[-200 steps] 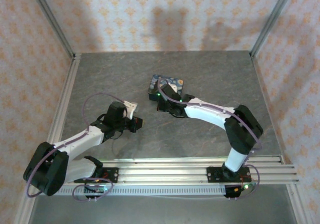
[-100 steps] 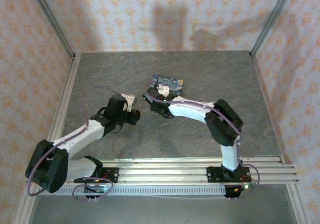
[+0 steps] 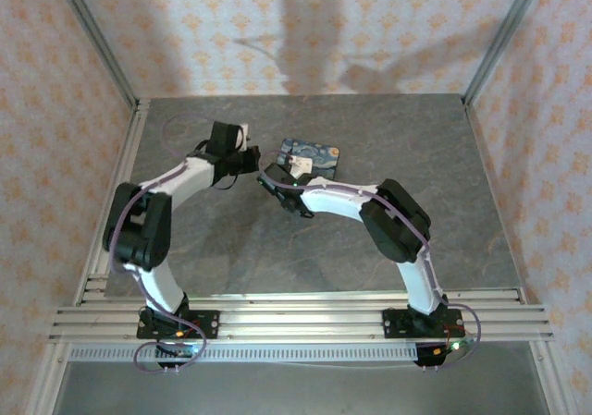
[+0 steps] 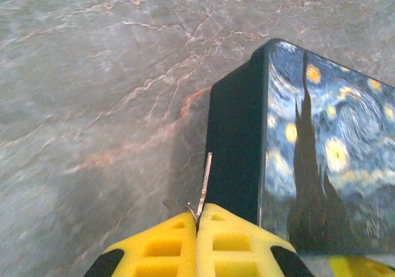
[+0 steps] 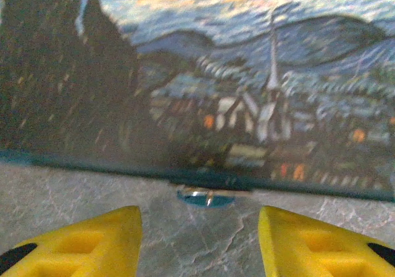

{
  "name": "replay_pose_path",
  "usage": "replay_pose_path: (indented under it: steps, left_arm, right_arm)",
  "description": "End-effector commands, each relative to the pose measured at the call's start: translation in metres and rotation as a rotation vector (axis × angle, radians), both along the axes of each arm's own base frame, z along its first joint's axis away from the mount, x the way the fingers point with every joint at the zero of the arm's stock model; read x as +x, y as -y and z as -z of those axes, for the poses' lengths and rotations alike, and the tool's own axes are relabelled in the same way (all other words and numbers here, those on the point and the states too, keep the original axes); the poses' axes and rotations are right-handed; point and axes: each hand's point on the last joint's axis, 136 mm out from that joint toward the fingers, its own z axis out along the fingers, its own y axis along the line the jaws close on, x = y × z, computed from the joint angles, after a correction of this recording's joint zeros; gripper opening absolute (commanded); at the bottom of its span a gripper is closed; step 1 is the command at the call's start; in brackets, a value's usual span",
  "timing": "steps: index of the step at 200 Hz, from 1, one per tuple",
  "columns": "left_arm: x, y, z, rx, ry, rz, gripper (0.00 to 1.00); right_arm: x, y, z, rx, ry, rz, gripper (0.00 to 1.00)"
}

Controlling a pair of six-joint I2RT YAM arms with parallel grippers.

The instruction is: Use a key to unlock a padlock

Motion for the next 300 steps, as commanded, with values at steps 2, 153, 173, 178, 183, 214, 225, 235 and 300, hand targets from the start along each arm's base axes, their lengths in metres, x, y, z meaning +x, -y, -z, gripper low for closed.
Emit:
replay_pose_path:
  steps: [2, 153, 173, 178, 183, 214, 225, 235, 300]
  left_arm:
    - [0.022, 0.014, -0.002, -0.052, -0.028, 0.036, 0.00]
    - [0.032, 0.047, 0.029, -0.145, -0.066, 0.204, 0.00]
    - [0.032, 0.046, 0.026, -0.141, -0.058, 0.207, 0.00]
    - [0.031, 0.046, 0.025, -0.141, -0.058, 0.208, 0.00]
    - [0.031, 0.046, 0.025, -0.140, -0.057, 0.209, 0.00]
    - [0.029, 0.046, 0.023, -0.137, -0.052, 0.213, 0.00]
    - [0.029, 0.045, 0.022, -0.136, -0.050, 0.214, 0.00]
    - [0.027, 0.045, 0.022, -0.137, -0.051, 0.215, 0.00]
    - [0.001, 0.042, 0.019, -0.141, -0.035, 0.223, 0.00]
  right_arm:
    - [0.015, 0.007, 0.000, 0.002, 0.022, 0.021, 0.53]
    - [0.041, 0.011, 0.021, 0.005, -0.002, -0.032, 0.39]
    - [0.041, 0.014, 0.019, -0.006, 0.006, -0.023, 0.32]
    - [0.042, 0.014, 0.018, -0.009, 0.009, -0.021, 0.30]
    - [0.042, 0.015, 0.018, -0.013, 0.011, -0.020, 0.27]
    - [0.041, 0.016, 0.013, -0.029, 0.015, -0.041, 0.12]
    - [0.040, 0.016, 0.012, -0.033, 0.010, -0.061, 0.07]
    - [0.038, 0.016, 0.011, -0.036, 0.006, -0.081, 0.04]
    - [-0.004, 0.019, 0.004, 0.033, -0.097, -0.215, 0.00]
